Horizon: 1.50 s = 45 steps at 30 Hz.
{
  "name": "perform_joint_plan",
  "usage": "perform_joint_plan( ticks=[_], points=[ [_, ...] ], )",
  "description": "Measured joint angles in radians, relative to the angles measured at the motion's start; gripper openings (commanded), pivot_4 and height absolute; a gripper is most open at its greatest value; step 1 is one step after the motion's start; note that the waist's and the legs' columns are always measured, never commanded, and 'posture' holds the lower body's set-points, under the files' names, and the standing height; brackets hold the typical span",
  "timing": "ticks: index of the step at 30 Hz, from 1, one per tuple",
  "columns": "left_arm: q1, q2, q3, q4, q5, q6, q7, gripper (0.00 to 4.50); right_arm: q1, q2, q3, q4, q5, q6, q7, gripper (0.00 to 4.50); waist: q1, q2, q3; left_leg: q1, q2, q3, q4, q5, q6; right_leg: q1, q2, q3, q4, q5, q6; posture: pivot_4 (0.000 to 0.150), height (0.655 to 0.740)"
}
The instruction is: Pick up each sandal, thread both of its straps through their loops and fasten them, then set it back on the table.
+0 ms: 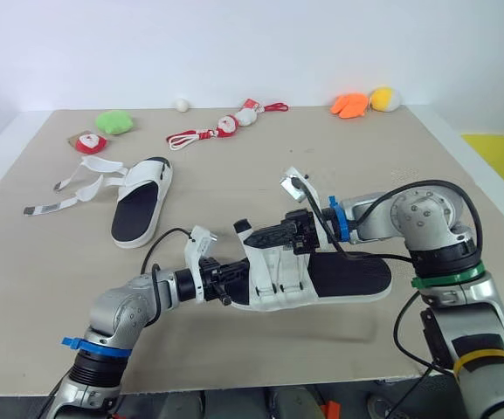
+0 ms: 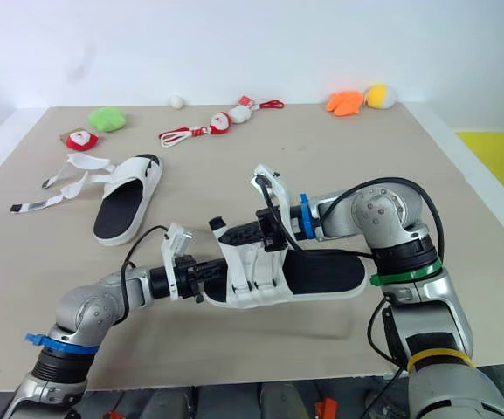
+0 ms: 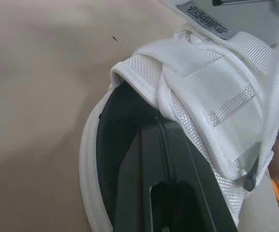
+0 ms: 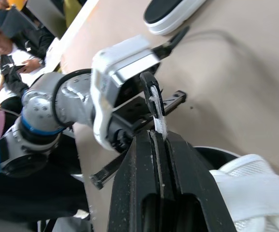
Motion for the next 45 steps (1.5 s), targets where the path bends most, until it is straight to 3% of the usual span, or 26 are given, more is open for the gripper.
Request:
perform_joint_plan(
  ticks=[13,37,45],
  points=[
    [0.003,-0.007,0.003,0.001,0.003,-0.003,-0.001,0.00,0.132,0.039,-0.118,-0.079,-0.079,-0.023,-0.061,0.05,-0.001,0.000,0.000,0.000,0.000,0.000,0.000,0.000,0.000,0.000,0.000,0.000,0.000,0.000,0.000,0.150,0.7400],
    [0.002,-0.011,0.006,0.002,0.004,-0.003,0.000,0.00,0.136,0.061,-0.118,-0.079,-0.189,-0.023,-0.077,0.05,-0.001,0.000,0.000,0.000,0.000,0.000,0.000,0.000,0.000,-0.001,0.000,0.000,-0.001,0.000,0.000,0.150,0.7400],
    [0.001,-0.015,0.006,0.002,0.005,-0.005,0.000,0.00,0.137,0.002,-0.032,-0.202,-0.277,-0.116,-0.022,0.05,-0.001,0.001,0.001,-0.004,0.000,0.001,0.000,0.001,-0.001,-0.004,0.000,0.000,-0.002,0.000,0.000,0.150,0.7400]
  ],
)
